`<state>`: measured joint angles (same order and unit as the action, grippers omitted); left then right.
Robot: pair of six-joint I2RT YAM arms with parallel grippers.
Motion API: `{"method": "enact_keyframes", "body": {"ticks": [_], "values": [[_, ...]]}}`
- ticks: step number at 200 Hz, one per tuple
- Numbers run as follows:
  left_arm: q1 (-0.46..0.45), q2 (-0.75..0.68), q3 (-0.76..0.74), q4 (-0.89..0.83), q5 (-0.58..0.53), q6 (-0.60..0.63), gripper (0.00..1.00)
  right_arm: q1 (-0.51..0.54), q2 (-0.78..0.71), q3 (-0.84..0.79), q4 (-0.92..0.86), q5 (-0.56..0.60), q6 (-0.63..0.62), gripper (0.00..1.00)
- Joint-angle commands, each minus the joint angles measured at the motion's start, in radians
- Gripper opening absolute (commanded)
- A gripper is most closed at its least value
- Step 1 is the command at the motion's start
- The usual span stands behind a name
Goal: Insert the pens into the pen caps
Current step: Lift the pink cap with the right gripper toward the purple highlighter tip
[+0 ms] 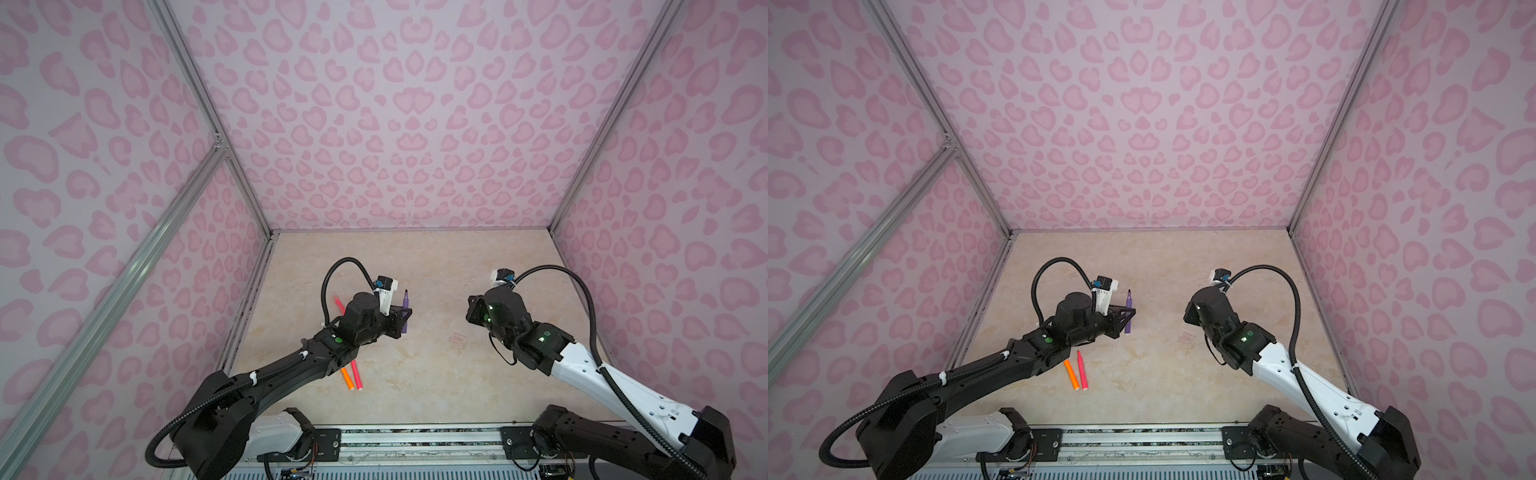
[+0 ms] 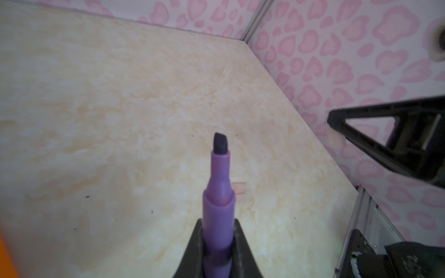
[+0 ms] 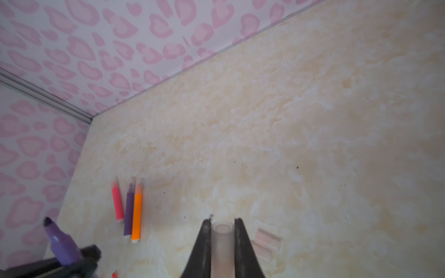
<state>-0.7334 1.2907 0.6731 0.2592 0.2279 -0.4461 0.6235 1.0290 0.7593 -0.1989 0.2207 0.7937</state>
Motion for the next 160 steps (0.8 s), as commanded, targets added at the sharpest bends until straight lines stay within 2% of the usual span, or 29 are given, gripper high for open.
{"method": "enact_keyframes", "body": {"ticks": [1, 29, 47, 73, 86, 109, 160], "values": [[-0.047, 0.052, 0.047, 0.092, 0.179, 0.041, 0.03, -0.082, -0.022, -0.09, 0.317, -0.232, 0.02, 0.0], [-0.124, 0.14, 0.122, 0.048, 0.215, 0.078, 0.03, -0.162, -0.064, -0.249, 0.534, -0.296, 0.059, 0.0], [-0.131, 0.183, 0.142, 0.063, 0.267, 0.052, 0.03, -0.18, -0.109, -0.323, 0.628, -0.334, 0.076, 0.0], [-0.131, 0.218, 0.157, 0.065, 0.287, 0.037, 0.03, -0.18, -0.193, -0.393, 0.707, -0.341, 0.08, 0.0], [-0.133, 0.228, 0.168, 0.055, 0.29, 0.037, 0.03, -0.165, -0.218, -0.433, 0.746, -0.295, 0.101, 0.0], [-0.133, 0.238, 0.176, 0.052, 0.3, 0.027, 0.03, -0.148, -0.216, -0.466, 0.838, -0.297, 0.115, 0.0], [-0.136, 0.272, 0.195, 0.056, 0.339, -0.001, 0.03, -0.012, -0.165, -0.413, 0.822, -0.253, -0.01, 0.0]]}}
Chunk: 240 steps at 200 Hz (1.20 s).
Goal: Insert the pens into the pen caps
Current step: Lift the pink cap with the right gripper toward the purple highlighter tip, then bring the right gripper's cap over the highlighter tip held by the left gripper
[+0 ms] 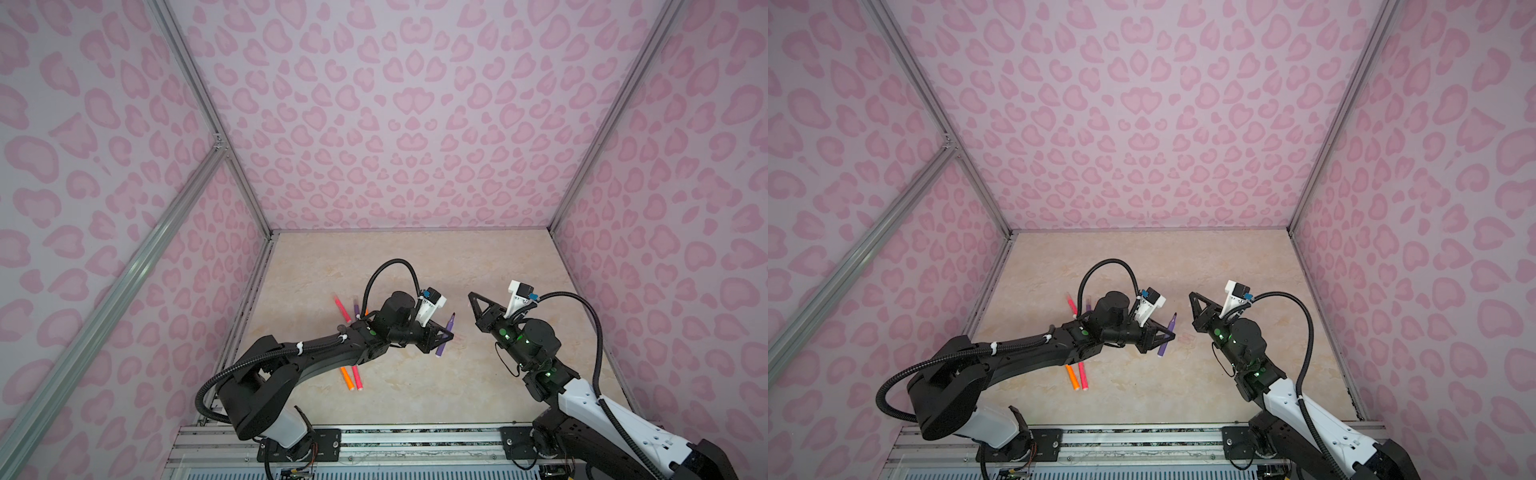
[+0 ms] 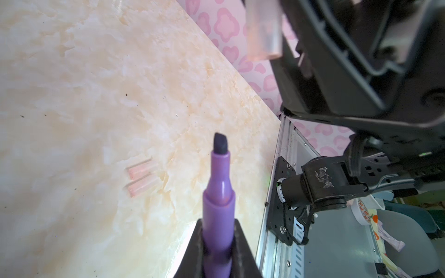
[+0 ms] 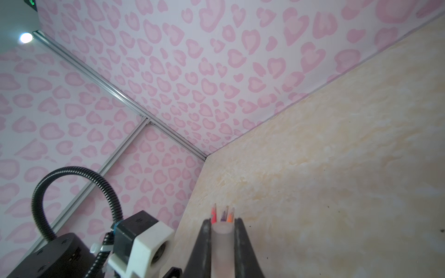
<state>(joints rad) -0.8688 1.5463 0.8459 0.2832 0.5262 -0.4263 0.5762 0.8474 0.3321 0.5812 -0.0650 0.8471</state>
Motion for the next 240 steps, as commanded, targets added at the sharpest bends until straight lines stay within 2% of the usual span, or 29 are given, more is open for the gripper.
{"method": "enact_keyframes", "body": {"ticks": [1, 63, 143, 240], "values": [[0.0, 0.017, 0.023, 0.032, 0.042, -0.021, 0.03, 0.036, 0.017, 0.016, 0.041, 0.033, -0.064, 0.0], [0.001, -0.006, 0.004, 0.054, 0.037, -0.037, 0.03, 0.053, 0.058, 0.033, 0.022, 0.047, -0.08, 0.0], [0.0, -0.022, -0.003, 0.051, 0.016, -0.036, 0.03, 0.076, 0.116, 0.028, 0.07, 0.016, -0.039, 0.0], [0.009, -0.08, -0.035, 0.036, -0.084, -0.021, 0.03, 0.097, 0.163, 0.03, 0.095, 0.01, -0.019, 0.0]]}}
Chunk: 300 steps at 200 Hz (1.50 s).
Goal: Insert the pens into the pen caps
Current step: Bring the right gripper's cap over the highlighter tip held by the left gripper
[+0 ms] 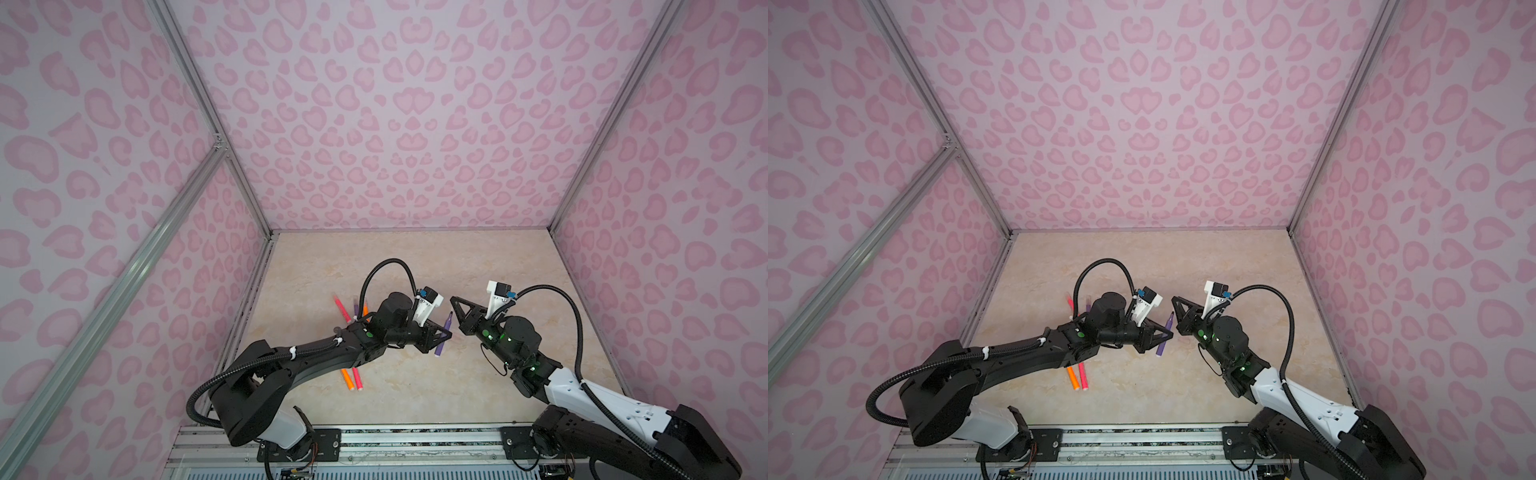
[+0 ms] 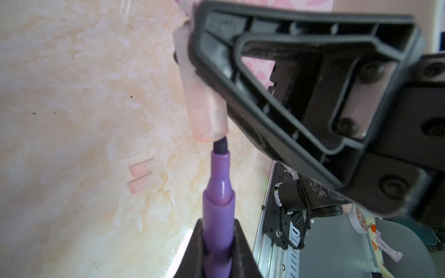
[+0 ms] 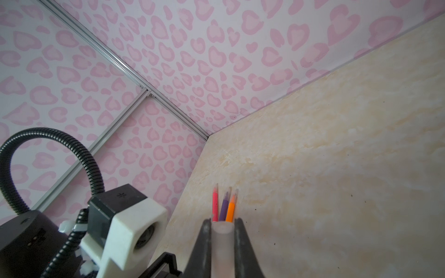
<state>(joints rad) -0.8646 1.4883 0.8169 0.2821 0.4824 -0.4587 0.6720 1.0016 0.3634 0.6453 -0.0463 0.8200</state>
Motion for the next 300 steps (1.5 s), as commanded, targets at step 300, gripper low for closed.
{"method": "enact_keyframes", "body": {"ticks": [300], "values": [[0.075, -0.218, -0.17, 0.187, -0.051, -0.035, 0.03, 0.089, 0.105, 0.018, 0.146, -0.156, -0.033, 0.0]]}}
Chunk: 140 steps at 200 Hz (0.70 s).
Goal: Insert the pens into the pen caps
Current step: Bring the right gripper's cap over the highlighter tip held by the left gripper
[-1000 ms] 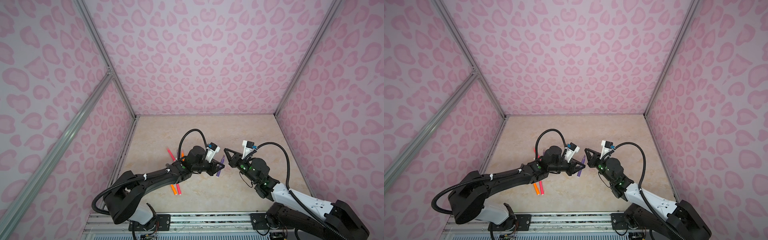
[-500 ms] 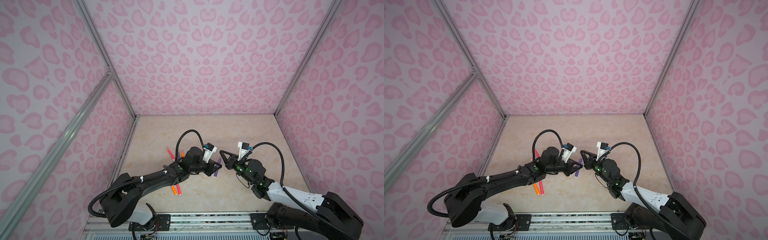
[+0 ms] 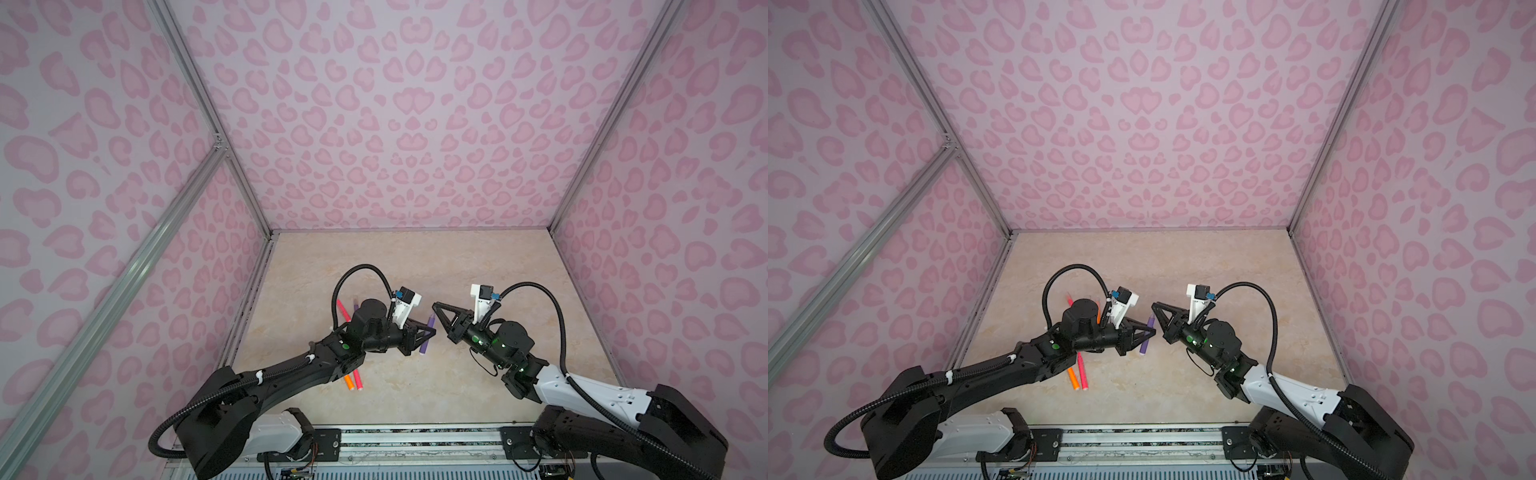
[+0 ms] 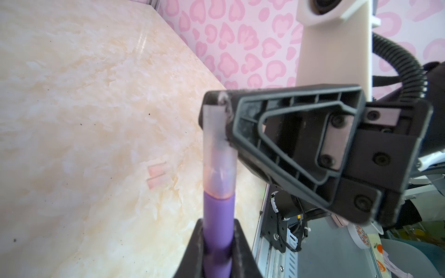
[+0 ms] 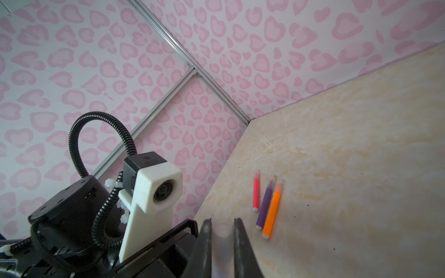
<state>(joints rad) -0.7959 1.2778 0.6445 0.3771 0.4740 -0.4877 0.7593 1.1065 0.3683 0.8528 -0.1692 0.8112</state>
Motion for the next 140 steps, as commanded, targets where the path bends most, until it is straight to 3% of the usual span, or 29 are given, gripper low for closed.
{"method": "enact_keyframes", "body": {"ticks": [1, 12, 37, 85, 104, 126, 140], "values": [[0.006, -0.008, 0.003, 0.092, -0.042, -0.005, 0.03, 0.002, 0.001, 0.014, -0.064, -0.034, -0.024, 0.0], [0.005, -0.005, 0.011, 0.079, -0.043, 0.004, 0.03, 0.003, -0.003, 0.035, -0.102, -0.045, -0.029, 0.09], [-0.003, 0.003, 0.027, 0.03, -0.104, 0.028, 0.03, 0.003, -0.021, 0.101, -0.236, -0.048, -0.083, 0.45], [-0.024, 0.004, 0.053, -0.053, -0.221, 0.056, 0.03, 0.002, -0.141, 0.124, -0.402, 0.096, -0.126, 0.88], [-0.067, -0.005, 0.07, -0.105, -0.331, 0.101, 0.03, 0.0, -0.17, 0.122, -0.419, 0.15, -0.136, 0.89], [-0.117, -0.002, 0.098, -0.171, -0.468, 0.134, 0.03, -0.003, -0.155, 0.15, -0.453, 0.127, -0.142, 0.91], [-0.137, -0.003, 0.106, -0.181, -0.526, 0.145, 0.03, -0.003, -0.127, 0.184, -0.493, 0.118, -0.133, 0.86]]}}
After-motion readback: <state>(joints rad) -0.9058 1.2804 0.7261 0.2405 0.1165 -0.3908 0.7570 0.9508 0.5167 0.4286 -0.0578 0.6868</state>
